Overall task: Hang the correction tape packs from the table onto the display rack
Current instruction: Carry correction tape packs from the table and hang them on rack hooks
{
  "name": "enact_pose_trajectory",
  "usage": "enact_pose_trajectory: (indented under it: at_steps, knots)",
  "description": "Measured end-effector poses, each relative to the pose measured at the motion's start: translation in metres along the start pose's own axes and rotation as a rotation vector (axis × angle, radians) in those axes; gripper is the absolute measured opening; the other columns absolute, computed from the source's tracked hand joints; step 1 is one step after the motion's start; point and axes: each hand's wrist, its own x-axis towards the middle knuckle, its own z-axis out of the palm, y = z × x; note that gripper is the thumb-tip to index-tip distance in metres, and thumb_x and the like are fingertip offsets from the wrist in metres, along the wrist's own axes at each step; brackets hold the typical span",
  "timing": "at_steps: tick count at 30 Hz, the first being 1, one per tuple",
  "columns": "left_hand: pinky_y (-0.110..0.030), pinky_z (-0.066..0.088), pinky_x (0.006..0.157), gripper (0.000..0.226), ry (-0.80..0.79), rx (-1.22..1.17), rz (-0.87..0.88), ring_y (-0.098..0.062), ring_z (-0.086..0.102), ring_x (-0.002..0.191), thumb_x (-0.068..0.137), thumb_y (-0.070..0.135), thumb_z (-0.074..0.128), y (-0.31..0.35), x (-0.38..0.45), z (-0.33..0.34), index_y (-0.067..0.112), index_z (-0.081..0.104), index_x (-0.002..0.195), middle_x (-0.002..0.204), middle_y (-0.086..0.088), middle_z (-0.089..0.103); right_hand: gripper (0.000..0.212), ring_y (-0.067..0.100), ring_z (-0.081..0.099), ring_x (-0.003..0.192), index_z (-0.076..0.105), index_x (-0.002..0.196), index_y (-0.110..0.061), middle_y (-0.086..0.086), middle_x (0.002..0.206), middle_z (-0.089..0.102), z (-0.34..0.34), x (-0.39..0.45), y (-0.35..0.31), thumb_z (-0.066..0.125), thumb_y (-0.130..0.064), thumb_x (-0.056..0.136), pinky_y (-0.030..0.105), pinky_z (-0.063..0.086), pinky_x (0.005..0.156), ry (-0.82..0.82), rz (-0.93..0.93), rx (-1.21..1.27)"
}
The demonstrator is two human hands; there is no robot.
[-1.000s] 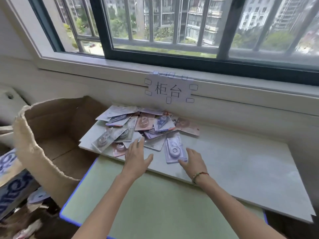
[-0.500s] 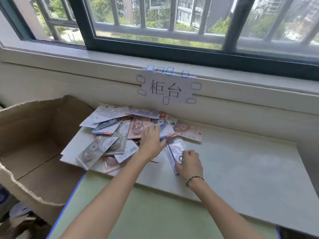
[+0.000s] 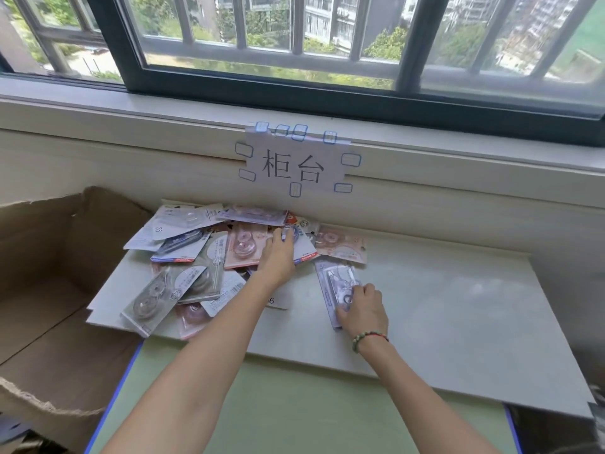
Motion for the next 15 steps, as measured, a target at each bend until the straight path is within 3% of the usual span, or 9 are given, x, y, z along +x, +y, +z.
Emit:
enact_pose_trajectory:
  at_steps: [3, 8, 12, 15]
  knots:
    - [-0.042, 0.037, 0.101, 0.069, 0.007, -0.02, 0.014, -0.038, 0.035, 0.124, 0.084, -0.004, 0.059, -0.003, -0.004, -0.002, 0.007, 0.028, 0.144, 0.142, -0.021, 0.026, 0.043, 0.024, 0.036, 0.123, 0.047, 0.125, -0.009, 0.008, 0.128, 0.041, -0.001, -0.002, 0.0, 0.052, -0.032, 0.09, 0.031, 0.04, 0.092, 0.004, 0.028, 0.012]
    - [-0.038, 0.033, 0.101, 0.076, -0.007, -0.15, -0.061, -0.034, 0.028, 0.128, 0.083, 0.004, 0.067, 0.003, -0.026, 0.001, 0.013, 0.026, 0.147, 0.141, -0.019, 0.026, 0.044, 0.025, 0.037, 0.122, 0.047, 0.125, -0.008, 0.009, 0.126, 0.042, -0.003, -0.006, 0.007, 0.054, -0.032, 0.089, 0.031, 0.04, 0.092, 0.022, 0.067, 0.033]
    - [-0.03, 0.028, 0.103, 0.073, 0.027, -0.179, -0.035, -0.032, 0.031, 0.129, 0.081, -0.012, 0.051, 0.006, -0.066, 0.019, 0.007, 0.028, 0.148, 0.138, -0.016, 0.035, 0.044, 0.025, 0.038, 0.12, 0.048, 0.124, -0.008, 0.009, 0.125, 0.043, -0.002, -0.02, 0.021, 0.055, -0.033, 0.089, 0.03, 0.039, 0.092, 0.04, 0.103, 0.05]
    - [-0.031, 0.032, 0.1, 0.064, 0.015, -0.156, -0.005, -0.031, 0.037, 0.122, 0.083, -0.012, 0.043, 0.008, -0.096, 0.039, 0.005, 0.036, 0.144, 0.132, -0.016, 0.04, 0.042, 0.025, 0.038, 0.12, 0.049, 0.122, -0.008, 0.009, 0.125, 0.043, -0.002, -0.036, 0.034, 0.055, -0.033, 0.089, 0.03, 0.038, 0.093, 0.04, 0.121, 0.049]
